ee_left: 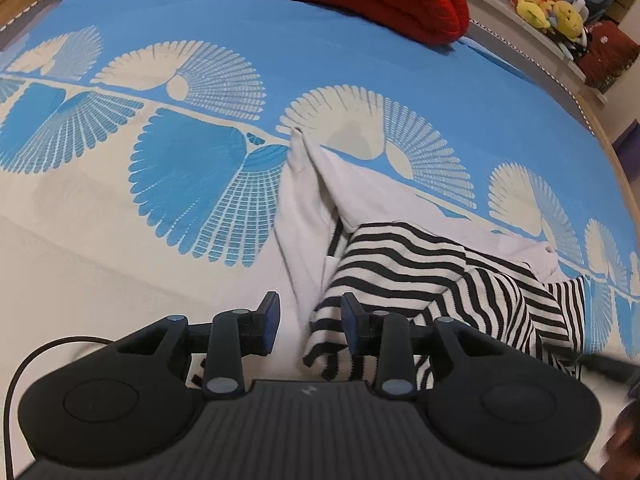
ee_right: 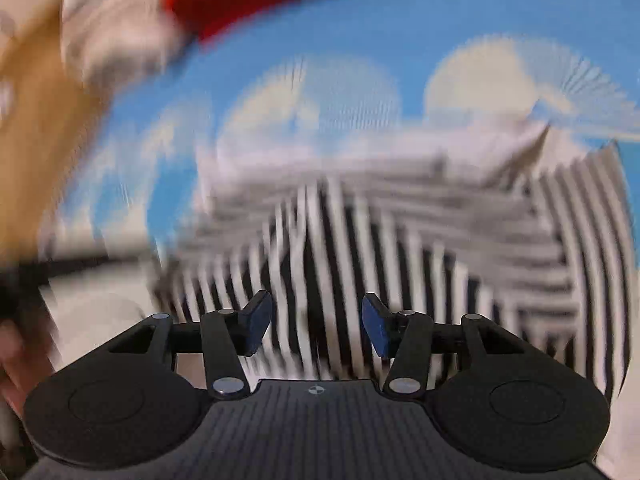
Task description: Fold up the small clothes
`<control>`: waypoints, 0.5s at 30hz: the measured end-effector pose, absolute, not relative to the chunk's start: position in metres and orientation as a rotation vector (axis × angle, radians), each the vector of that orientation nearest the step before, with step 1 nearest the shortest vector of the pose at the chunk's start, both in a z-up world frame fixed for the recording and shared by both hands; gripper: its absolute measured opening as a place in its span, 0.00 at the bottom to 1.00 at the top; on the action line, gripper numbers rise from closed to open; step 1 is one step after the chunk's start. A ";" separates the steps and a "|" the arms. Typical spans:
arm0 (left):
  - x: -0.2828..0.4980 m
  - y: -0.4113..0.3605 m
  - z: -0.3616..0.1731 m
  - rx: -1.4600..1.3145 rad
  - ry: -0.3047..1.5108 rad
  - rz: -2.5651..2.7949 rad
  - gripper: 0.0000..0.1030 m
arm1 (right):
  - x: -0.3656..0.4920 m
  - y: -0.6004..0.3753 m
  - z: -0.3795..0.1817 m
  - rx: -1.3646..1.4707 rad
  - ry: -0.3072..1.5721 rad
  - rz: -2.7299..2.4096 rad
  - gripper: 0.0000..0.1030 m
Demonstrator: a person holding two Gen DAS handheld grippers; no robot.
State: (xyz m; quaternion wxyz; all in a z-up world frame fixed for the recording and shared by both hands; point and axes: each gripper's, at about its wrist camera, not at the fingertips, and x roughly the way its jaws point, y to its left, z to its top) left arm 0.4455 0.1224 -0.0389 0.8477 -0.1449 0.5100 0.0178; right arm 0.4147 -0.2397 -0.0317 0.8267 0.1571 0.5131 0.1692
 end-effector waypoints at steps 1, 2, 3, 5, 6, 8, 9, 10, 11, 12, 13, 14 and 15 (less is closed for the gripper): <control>0.445 0.126 -0.039 -0.315 1.075 0.040 0.36 | 0.417 -0.251 -0.023 0.391 1.029 0.338 0.51; 0.446 0.129 -0.040 -0.321 1.076 0.040 0.36 | 0.420 -0.264 -0.016 0.454 0.976 0.306 0.51; 0.446 0.130 -0.040 -0.324 1.078 0.039 0.36 | 0.423 -0.274 -0.012 0.500 0.948 0.269 0.51; 0.446 0.133 -0.042 -0.335 1.084 0.036 0.36 | 0.425 -0.286 -0.014 0.567 0.925 0.199 0.51; 0.446 0.134 -0.043 -0.347 1.087 0.028 0.36 | 0.425 -0.289 -0.018 0.573 0.940 0.175 0.51; 0.446 0.133 -0.044 -0.378 1.086 0.006 0.36 | 0.428 -0.291 -0.026 0.554 0.978 0.155 0.51; 0.446 0.132 -0.044 -0.394 1.084 -0.003 0.36 | 0.428 -0.289 -0.030 0.539 0.990 0.151 0.51; 0.446 0.130 -0.044 -0.407 1.079 -0.012 0.36 | 0.429 -0.286 -0.033 0.523 1.005 0.152 0.51; 0.447 0.128 -0.043 -0.417 1.071 -0.021 0.36 | 0.430 -0.279 -0.039 0.507 1.016 0.150 0.51; 0.447 0.125 -0.042 -0.421 1.065 -0.034 0.36 | 0.427 -0.276 -0.041 0.496 1.018 0.144 0.52; 0.447 0.121 -0.041 -0.423 1.062 -0.044 0.36 | 0.429 -0.273 -0.044 0.491 1.016 0.138 0.53; 0.447 0.118 -0.040 -0.422 1.059 -0.051 0.36 | 0.428 -0.268 -0.049 0.486 1.014 0.142 0.53; 0.447 0.115 -0.039 -0.421 1.058 -0.056 0.36 | 0.429 -0.263 -0.050 0.478 1.011 0.154 0.56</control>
